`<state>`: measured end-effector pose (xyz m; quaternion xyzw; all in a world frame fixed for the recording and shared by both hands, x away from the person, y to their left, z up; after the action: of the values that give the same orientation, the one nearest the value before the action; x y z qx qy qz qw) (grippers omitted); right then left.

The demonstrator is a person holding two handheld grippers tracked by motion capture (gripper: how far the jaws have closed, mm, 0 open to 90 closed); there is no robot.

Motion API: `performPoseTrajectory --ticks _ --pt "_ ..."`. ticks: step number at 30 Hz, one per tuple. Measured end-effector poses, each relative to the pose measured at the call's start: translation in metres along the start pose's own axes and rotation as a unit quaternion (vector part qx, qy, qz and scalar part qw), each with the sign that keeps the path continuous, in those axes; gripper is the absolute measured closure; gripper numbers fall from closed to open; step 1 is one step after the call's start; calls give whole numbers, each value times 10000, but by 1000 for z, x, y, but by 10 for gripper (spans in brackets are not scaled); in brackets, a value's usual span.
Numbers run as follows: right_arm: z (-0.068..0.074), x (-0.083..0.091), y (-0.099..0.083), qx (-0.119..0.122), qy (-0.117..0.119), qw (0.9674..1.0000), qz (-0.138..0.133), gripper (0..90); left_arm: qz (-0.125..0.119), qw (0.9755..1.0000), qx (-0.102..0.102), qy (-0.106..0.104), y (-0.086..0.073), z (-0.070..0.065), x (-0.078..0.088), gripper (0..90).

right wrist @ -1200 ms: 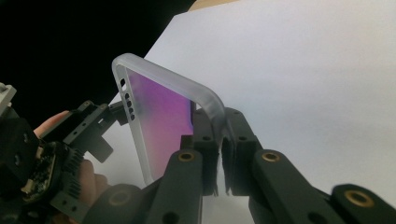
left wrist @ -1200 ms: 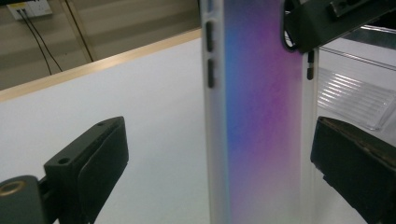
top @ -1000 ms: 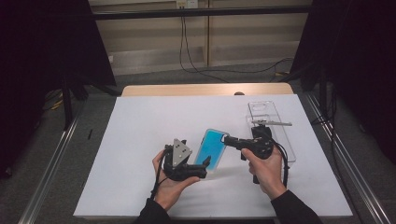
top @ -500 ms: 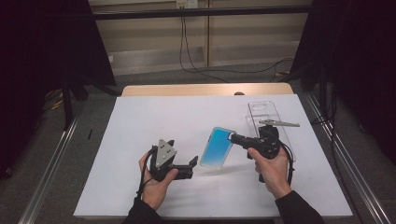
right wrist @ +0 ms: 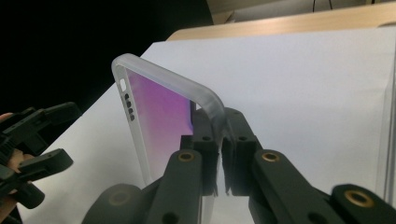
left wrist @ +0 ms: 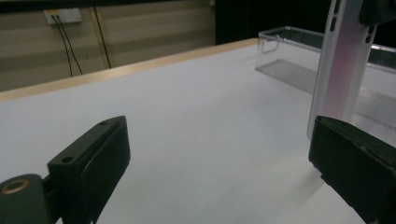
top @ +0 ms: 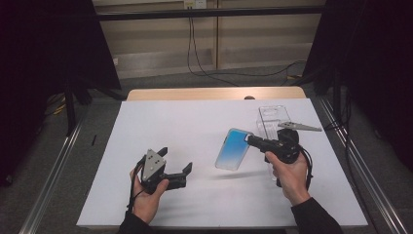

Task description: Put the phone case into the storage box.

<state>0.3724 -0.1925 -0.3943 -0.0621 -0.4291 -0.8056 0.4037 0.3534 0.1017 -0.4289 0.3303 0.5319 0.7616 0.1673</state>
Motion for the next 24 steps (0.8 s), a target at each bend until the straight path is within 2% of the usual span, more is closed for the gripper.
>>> performPoseTrajectory --ticks 3,6,7,9,11,16,21,24 --pt "1 3 3 130 -1 9999 -52 854 -95 9999 -11 70 1 4 6 56" --pt "0 6 6 162 -4 9998 -85 854 -89 9998 138 101 -3 10 10 60" --pt "-1 7 7 203 -31 9997 -116 854 -106 9998 110 121 -5 12 13 61" --pt "-1 8 9 243 -52 9996 -129 853 -130 9997 73 217 -8 16 17 58" --pt "-2 9 10 314 -80 9994 -144 854 -185 9992 159 313 -11 21 22 54" --pt "-1 8 11 422 -93 9990 -145 854 -231 9988 52 426 -20 32 35 35" --pt "-2 8 15 472 -105 9986 -190 854 -247 9983 -5 532 -29 35 44 31" --pt "-3 10 19 512 -137 9983 -236 854 -202 9983 -181 508 -36 34 52 34"
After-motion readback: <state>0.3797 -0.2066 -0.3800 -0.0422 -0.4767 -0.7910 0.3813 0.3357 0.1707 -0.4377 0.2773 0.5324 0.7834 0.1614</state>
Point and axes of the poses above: each handheld gripper's, and its own axes: x roughly backward along the jaws, y roughly out of its top, z roughly to its left, the point moved 6 cm from there along -x, roughly forward along the jaws, and after that the axes turned 15 degrees about -x, right-handed, at the moved point
